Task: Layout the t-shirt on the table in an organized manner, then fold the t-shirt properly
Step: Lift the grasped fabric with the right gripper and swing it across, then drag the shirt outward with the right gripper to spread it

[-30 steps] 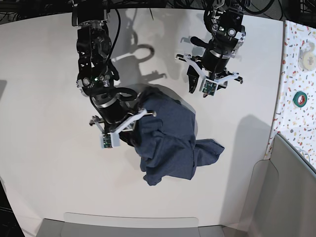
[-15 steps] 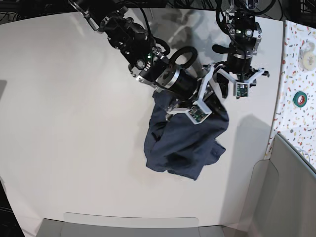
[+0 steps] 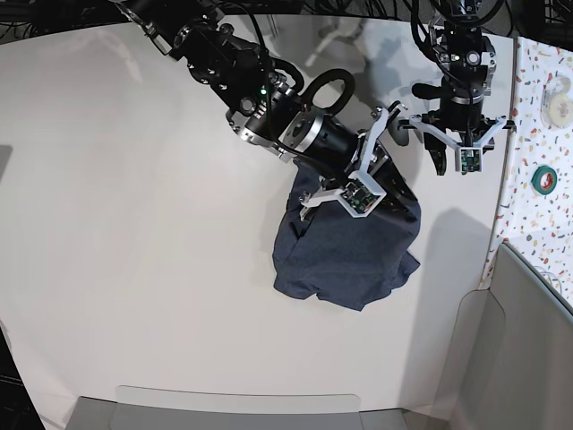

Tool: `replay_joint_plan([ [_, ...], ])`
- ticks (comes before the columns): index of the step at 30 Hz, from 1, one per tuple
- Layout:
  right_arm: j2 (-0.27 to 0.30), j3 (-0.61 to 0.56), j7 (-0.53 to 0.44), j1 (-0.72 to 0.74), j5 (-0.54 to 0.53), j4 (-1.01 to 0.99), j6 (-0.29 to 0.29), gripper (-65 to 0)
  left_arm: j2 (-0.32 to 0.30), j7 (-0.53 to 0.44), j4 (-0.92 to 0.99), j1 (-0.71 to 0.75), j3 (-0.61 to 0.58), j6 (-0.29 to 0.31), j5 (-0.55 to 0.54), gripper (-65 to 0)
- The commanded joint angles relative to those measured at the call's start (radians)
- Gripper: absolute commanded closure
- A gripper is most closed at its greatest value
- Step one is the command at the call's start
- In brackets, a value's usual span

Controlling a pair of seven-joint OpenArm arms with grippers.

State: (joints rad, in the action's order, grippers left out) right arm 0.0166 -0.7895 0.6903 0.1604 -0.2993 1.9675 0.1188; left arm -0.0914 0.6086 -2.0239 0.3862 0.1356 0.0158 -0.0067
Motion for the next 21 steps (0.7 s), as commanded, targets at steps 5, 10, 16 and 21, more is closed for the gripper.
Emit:
replay_joint_plan([
  [5,0.001,0.098,-0.040,0.005,-0.013,0.089,0.003,-0.1,-0.005,-0.036,-0.014,0.009,0.002,-0.006,0.004,-22.8],
  [10,0.009,0.252,-0.040,0.005,-0.016,0.089,-0.035,-0.1,-0.005,-0.036,-0.016,0.021,0.002,-0.006,0.004,-22.8],
  [16,0.062,0.476,-0.100,0.000,-0.016,0.086,-0.255,0.0,-0.005,-0.036,-0.014,0.040,0.002,-0.006,0.004,-22.8],
  [21,0.125,0.625,-0.188,-0.035,-0.016,0.085,-0.371,0.0,-0.005,-0.036,-0.011,0.041,-0.006,-0.006,0.004,-22.8],
])
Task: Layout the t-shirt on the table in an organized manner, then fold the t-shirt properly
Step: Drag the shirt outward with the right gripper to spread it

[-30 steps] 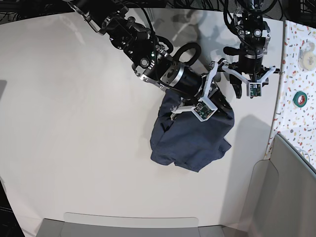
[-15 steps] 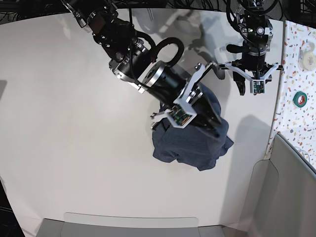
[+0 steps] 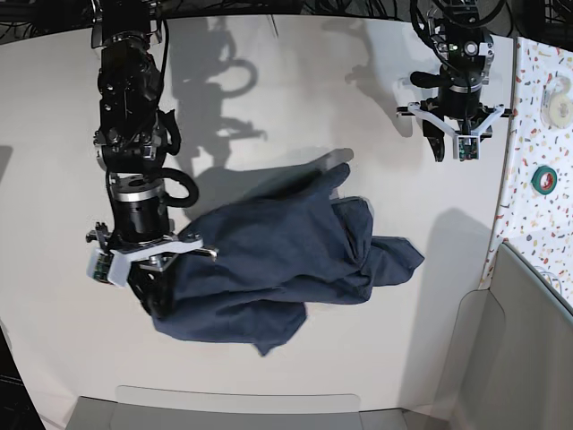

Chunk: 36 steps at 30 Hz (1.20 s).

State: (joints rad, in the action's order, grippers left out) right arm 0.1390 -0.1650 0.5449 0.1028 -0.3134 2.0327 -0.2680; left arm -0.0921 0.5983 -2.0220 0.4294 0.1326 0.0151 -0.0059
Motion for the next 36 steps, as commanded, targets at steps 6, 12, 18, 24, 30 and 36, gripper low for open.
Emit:
replay_joint_plan([
  [6,0.015,0.088,-0.042,0.012,0.003,0.012,-0.049,-0.4,-0.004,-0.025,0.002,-0.004,-0.004,-0.005,0.004,-22.8],
  [12,0.015,0.176,-0.041,-0.015,-0.002,-0.027,-0.109,-18.6,-0.004,-0.025,0.005,-0.004,-0.004,-0.004,0.004,-22.8],
  [18,0.057,0.175,-0.041,-0.018,-0.002,-0.023,-0.118,-42.1,-0.004,-0.024,0.007,-0.002,-0.004,-0.004,0.004,-22.8],
  [24,0.041,0.175,-0.050,-0.082,-0.002,0.000,-0.112,-50.5,-0.004,-0.018,0.007,-0.002,-0.006,-0.004,0.002,-22.9],
  [30,-0.022,0.112,-0.042,-0.073,-0.002,-0.106,-0.099,-50.5,-0.004,-0.011,0.007,-0.033,-0.084,-0.004,0.002,-23.0],
  [36,-0.020,0.006,-0.042,0.056,-0.002,-0.413,0.026,-50.4,-0.004,-0.010,0.014,-0.082,-0.181,-0.004,0.002,-23.0],
])
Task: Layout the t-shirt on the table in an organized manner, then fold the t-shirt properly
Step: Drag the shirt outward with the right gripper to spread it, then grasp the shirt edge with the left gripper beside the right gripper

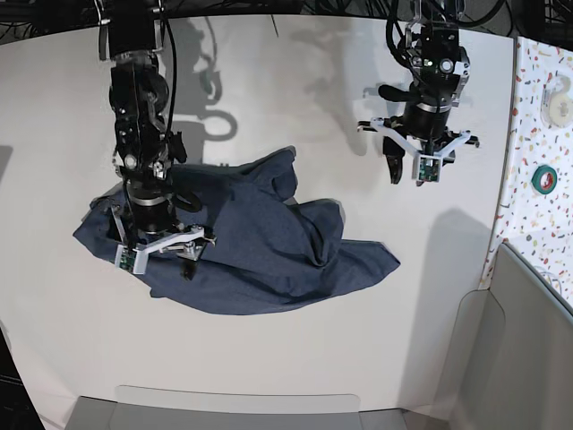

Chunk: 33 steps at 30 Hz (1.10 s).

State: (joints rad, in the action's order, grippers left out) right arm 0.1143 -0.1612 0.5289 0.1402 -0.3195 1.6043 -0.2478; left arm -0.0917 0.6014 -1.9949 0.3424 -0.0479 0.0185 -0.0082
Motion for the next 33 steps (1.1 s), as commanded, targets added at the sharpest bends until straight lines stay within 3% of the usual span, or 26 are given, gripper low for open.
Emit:
replay_joint_plan([
  [1,0.005,-0.004,-0.025,0.032,0.004,-0.029,0.014,-50.3,-0.004,-0.013,-0.014,0.008,-0.007,-0.007,0.004,-23.0],
  [4,0.005,-0.015,0.024,0.062,0.006,-0.137,0.023,-44.1,-0.004,-0.013,-0.014,0.014,-0.010,-0.007,0.004,-23.0],
  [7,0.005,-0.013,0.087,0.057,0.010,-0.141,0.025,-22.1,-0.004,-0.013,-0.014,0.036,0.001,-0.007,0.004,-23.0],
  [9,0.009,-0.008,0.087,0.023,0.012,-0.100,0.025,-2.1,-0.006,-0.013,-0.017,0.050,0.003,-0.007,0.004,-22.8],
  [10,0.009,-0.007,0.087,0.012,0.012,-0.072,0.025,0.0,-0.006,-0.013,-0.019,0.050,0.003,-0.007,0.004,-22.8],
  [13,0.028,-0.005,0.087,-0.003,0.039,0.032,0.023,-2.3,-0.006,-0.013,-0.022,0.051,0.003,-0.007,0.004,-22.8],
  [16,0.032,-0.005,0.093,-0.004,0.099,0.153,0.018,0.0,-0.006,-0.024,-0.039,0.067,-0.004,-0.007,0.004,-19.9],
  [20,0.048,0.038,0.095,0.000,0.230,0.207,0.015,0.0,-0.003,-0.011,-0.051,0.037,-0.010,-0.007,-0.128,-0.6],
  [21,0.048,0.059,0.095,0.000,0.259,0.202,0.015,0.0,-0.003,-0.004,-0.045,0.008,-0.011,-0.005,-0.172,0.0],
  [27,0.055,0.193,0.095,0.002,0.342,0.061,0.025,0.0,-0.001,0.354,0.015,-0.256,-0.068,-0.005,-0.422,0.0],
  [30,0.072,0.223,0.092,0.003,0.354,0.009,0.029,0.0,0.023,0.404,0.082,-0.351,-0.109,-0.007,-0.530,0.0],
  [33,0.083,0.229,0.089,0.005,0.352,-0.011,0.077,0.0,0.060,0.407,0.173,-0.401,-0.122,-0.007,-0.537,0.0],
])
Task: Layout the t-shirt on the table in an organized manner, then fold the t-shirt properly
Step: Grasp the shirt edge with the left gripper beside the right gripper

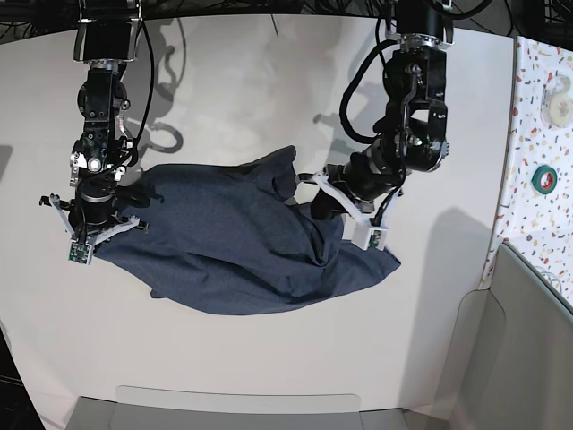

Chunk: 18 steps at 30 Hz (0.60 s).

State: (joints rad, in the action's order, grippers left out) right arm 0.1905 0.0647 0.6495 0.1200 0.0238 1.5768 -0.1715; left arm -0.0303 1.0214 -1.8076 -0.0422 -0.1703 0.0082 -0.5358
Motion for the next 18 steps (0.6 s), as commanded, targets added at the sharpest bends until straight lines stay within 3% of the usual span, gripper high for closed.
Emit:
replay_joint_plan([
  [1,0.007,0.007,-0.032,0.027,0.009,0.007,0.019,0.0,0.013,-0.013,0.021,-0.028,-0.005,0.003,-0.011,0.0],
  [5,0.040,0.007,-0.033,0.050,0.009,-0.048,0.037,0.0,0.050,-0.014,0.156,-0.063,-0.108,0.003,-0.013,0.0],
  [11,0.051,0.008,-0.035,0.096,0.011,-0.098,0.037,0.0,0.063,-0.017,0.167,-0.064,-0.272,0.003,-0.013,0.0],
  [18,0.043,-0.004,-0.035,0.102,0.011,-0.207,0.043,0.0,0.056,-0.022,0.257,-0.060,-0.315,0.000,-0.010,0.0],
])
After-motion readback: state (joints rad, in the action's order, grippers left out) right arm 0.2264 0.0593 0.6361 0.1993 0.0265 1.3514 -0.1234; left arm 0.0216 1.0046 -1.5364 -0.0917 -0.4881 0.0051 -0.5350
